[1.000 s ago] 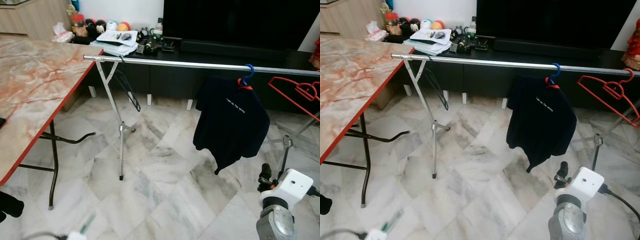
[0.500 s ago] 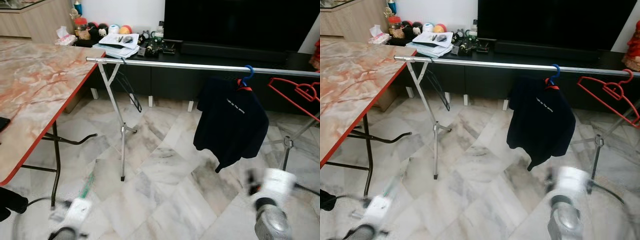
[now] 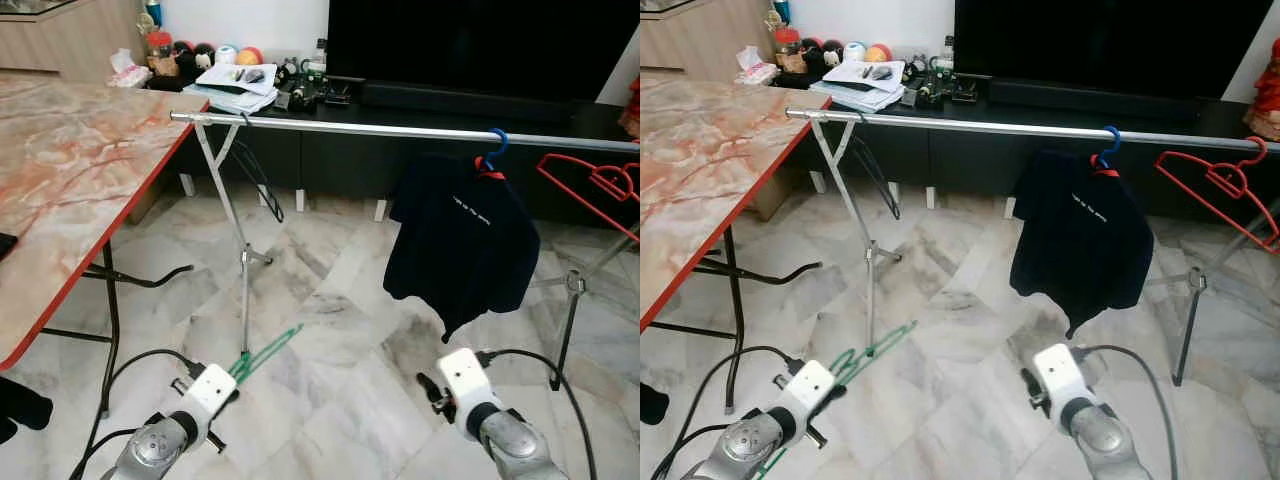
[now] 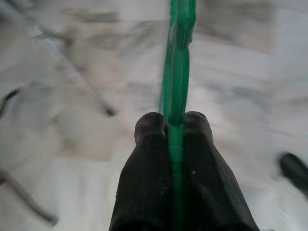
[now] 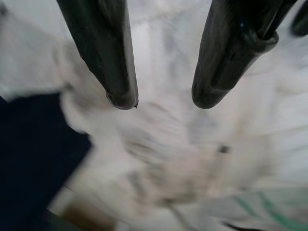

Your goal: Hang hanger

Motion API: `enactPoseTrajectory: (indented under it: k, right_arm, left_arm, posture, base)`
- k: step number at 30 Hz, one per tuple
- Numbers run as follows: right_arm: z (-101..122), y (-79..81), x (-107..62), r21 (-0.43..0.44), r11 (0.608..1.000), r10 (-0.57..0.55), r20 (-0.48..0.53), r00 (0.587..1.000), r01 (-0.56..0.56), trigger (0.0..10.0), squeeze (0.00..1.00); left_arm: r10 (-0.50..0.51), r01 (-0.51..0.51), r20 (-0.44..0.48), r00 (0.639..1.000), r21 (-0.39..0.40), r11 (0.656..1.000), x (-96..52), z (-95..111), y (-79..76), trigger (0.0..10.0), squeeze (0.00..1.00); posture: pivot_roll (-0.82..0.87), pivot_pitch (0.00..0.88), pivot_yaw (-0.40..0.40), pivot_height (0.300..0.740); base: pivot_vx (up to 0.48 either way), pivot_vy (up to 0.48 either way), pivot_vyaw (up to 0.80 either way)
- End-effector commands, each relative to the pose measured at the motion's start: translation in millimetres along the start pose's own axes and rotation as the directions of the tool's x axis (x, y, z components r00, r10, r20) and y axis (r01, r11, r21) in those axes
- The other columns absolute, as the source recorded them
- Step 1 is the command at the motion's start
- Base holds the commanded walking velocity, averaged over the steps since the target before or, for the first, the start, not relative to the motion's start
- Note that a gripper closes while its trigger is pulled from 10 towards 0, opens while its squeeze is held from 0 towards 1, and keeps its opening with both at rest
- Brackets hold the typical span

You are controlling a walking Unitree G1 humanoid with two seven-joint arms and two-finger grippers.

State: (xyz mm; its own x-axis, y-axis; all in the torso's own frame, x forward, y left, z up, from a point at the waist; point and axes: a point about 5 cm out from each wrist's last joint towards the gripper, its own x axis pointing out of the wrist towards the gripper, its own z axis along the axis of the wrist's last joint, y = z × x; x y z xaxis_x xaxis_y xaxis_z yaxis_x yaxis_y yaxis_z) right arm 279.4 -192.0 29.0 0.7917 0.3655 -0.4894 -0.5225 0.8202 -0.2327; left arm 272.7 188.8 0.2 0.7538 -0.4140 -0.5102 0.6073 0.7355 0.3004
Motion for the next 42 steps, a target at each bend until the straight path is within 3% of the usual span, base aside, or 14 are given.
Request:
enactPoseTrajectory:
  k: [1, 2, 3, 4, 9, 11, 13, 14, 20, 24, 27, 33, 39, 42]
  right_arm:
    - [15.4, 6.5, -1.8, -0.103, 0.972, 0.218, 0.068, 0.974, -0.211, 10.0, 0.00]
    - [14.9, 17.9, -6.6, -0.159, 0.916, 0.379, 0.047, 0.924, -0.367, 10.0, 0.00]
    - [14.9, 17.9, -6.6, -0.159, 0.916, 0.379, 0.047, 0.924, -0.367, 10.0, 0.00]
    - [13.1, 29.5, -13.8, -0.243, 0.814, 0.544, -0.002, 0.839, -0.528, 10.0, 0.00]
    - [22.5, 26.4, -10.9, -0.305, 0.769, 0.591, 0.004, 0.807, -0.561, 10.0, 0.00]
    - [30.0, 27.3, -10.0, -0.316, 0.747, 0.625, 0.032, 0.780, -0.585, 10.0, 0.00]
    - [38.3, 29.8, -9.8, -0.359, 0.695, 0.679, 0.046, 0.732, -0.623, 10.0, 0.00]
    - [43.6, 30.6, -4.2, -0.418, 0.680, 0.677, 0.039, 0.735, -0.603, 10.0, 0.00]
    - [51.5, 33.6, 6.4, -0.518, 0.670, 0.648, 0.059, 0.759, -0.532, 10.0, 0.00]
    - [40.6, 47.2, 7.7, -0.583, 0.564, 0.696, -0.045, 0.716, -0.585, 10.0, 0.00]
    - [34.8, 50.7, 10.1, -0.611, 0.521, 0.700, -0.094, 0.708, -0.596, 10.0, 0.00]
    - [36.3, 50.6, 15.5, -0.615, 0.531, 0.689, -0.087, 0.720, -0.583, 10.0, 0.00]
    - [47.0, 42.3, 24.5, -0.658, 0.593, 0.597, -0.026, 0.802, -0.463, 10.0, 0.00]
    - [51.6, 39.2, 25.3, -0.641, 0.627, 0.586, 0.015, 0.810, -0.442, 10.0, 0.00]
  left_arm:
    - [-0.160, 0.160, -0.003, 0.987, 0.049, 0.986, 2.4, 7.3, -5.1, 10.0, 0.00]
    - [-0.208, 0.207, 0.002, 0.978, 0.070, 0.976, 3.6, 11.4, -6.2, 10.0, 0.00]
    - [-0.208, 0.207, 0.002, 0.978, 0.070, 0.976, 3.6, 11.4, -6.2, 10.0, 0.00]
    - [-0.269, 0.267, 0.020, 0.963, 0.091, 0.959, 7.0, 22.0, -6.2, 10.0, 0.00]
    - [-0.369, 0.362, 0.027, 0.929, 0.139, 0.922, 10.3, 38.2, -4.8, 10.0, 0.00]
    - [-0.413, 0.404, 0.017, 0.911, 0.173, 0.898, 10.7, 43.2, -6.1, 10.0, 0.00]
    - [-0.460, 0.447, 0.021, 0.888, 0.201, 0.872, 11.7, 51.2, -8.1, 10.0, 0.00]
    - [-0.495, 0.478, 0.025, 0.869, 0.222, 0.850, 12.9, 58.5, -10.3, 10.0, 0.00]
    - [-0.561, 0.534, 0.017, 0.827, 0.287, 0.795, 13.2, 70.0, -19.9, 10.0, 0.00]
    - [-0.572, 0.537, -0.005, 0.820, 0.351, 0.767, 16.1, 73.5, -26.1, 10.0, 0.00]
    - [-0.587, 0.547, -0.005, 0.810, 0.368, 0.751, 16.8, 79.3, -28.9, 10.0, 0.00]
    - [-0.583, 0.544, -0.022, 0.812, 0.392, 0.742, 16.7, 81.3, -28.5, 10.0, 0.00]
    - [-0.583, 0.545, -0.037, 0.812, 0.407, 0.733, 16.4, 80.8, -28.9, 10.0, 0.00]
    - [-0.582, 0.548, -0.051, 0.812, 0.410, 0.729, 15.8, 78.8, -29.1, 10.0, 0.00]
  posture:
    - [-0.03, 0.121, -0.005, 0.740]
    - [-0.03, 0.121, -0.005, 0.740]
    - [-0.03, 0.121, -0.005, 0.740]
    - [-0.03, 0.122, -0.008, 0.740]
    - [-0.03, 0.122, -0.006, 0.740]
    - [-0.03, 0.121, -0.007, 0.740]
    - [-0.02, 0.120, -0.007, 0.740]
    - [-0.02, 0.119, -0.011, 0.740]
    - [-0.02, 0.117, -0.016, 0.740]
    - [-0.01, 0.115, -0.022, 0.740]
    - [-0.01, 0.114, -0.025, 0.740]
    - [0.00, 0.113, -0.027, 0.740]
    - [0.00, 0.115, -0.026, 0.740]
    - [0.00, 0.115, -0.024, 0.740]
  base:
    - [0.000, 0.000, 0.00]
    - [0.000, 0.000, 0.00]
    - [0.000, 0.000, 0.00]
    - [0.000, 0.000, 0.00]
    - [0.000, 0.000, 0.00]
    - [0.000, 0.000, 0.00]
    - [0.000, 0.000, 0.00]
    - [0.000, 0.000, 0.00]
    - [0.000, 0.000, 0.00]
    - [0.000, 0.000, 0.00]
    - [0.000, 0.000, 0.00]
    - [0.000, 0.000, 0.00]
    - [0.000, 0.000, 0.00]
    - [0.000, 0.000, 0.00]
